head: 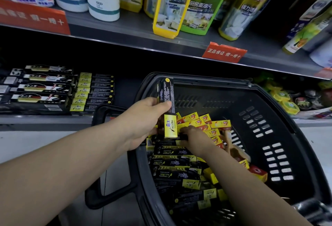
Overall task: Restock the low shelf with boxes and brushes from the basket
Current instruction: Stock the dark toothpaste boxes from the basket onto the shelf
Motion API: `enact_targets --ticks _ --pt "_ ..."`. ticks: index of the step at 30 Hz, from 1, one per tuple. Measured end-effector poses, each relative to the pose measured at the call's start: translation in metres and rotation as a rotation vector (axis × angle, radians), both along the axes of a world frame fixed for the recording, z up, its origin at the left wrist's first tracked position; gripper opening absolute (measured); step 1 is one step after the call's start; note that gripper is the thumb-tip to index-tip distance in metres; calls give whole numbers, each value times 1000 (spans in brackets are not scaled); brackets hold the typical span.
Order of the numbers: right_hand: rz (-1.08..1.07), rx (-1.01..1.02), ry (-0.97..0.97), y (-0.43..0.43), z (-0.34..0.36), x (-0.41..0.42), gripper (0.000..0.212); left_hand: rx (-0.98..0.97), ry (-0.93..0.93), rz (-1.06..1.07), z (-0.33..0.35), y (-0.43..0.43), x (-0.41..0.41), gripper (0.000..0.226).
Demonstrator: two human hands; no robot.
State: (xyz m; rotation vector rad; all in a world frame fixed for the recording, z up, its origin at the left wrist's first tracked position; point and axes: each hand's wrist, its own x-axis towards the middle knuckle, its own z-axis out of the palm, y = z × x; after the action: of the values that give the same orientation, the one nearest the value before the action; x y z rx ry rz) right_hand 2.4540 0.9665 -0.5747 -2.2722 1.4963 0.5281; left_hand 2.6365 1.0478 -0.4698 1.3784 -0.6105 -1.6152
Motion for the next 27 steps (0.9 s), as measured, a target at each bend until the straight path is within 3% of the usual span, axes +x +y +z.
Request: enact_targets --ticks 3,5,8,11,14,18,21,23,25,27 --pt "97 -96 93 -1 10 -6 47 12 2 3 -1 1 1 21" --pt "47 -123 64 0 33 -14 43 21 18 14 -1 0 1 23" --pt "-335 43 -355 11 80 -24 33 26 80 14 -2 1 -1 24" --pt "-719 455 -936 36 115 -20 21 27 117 0 -2 0 -4 28" --pt "-661 521 -1101 59 116 -3 22 17 156 0 -2 1 -11 30" --pt "-532 371 -1058 58 108 10 29 -44 24 3 -5 1 -14 42" --pt "-454 289 -970 36 102 3 31 -57 -20 41 -1 -2 -4 36" --pt "-368 124 -746 22 83 -3 26 -34 -31 65 0 -3 1 40" --pt "-173 88 -416 15 57 -2 22 -14 -46 70 -1 -3 3 39" --pt "-11 222 -157 19 30 0 48 -5 -46 57 -2 -2 4 32"
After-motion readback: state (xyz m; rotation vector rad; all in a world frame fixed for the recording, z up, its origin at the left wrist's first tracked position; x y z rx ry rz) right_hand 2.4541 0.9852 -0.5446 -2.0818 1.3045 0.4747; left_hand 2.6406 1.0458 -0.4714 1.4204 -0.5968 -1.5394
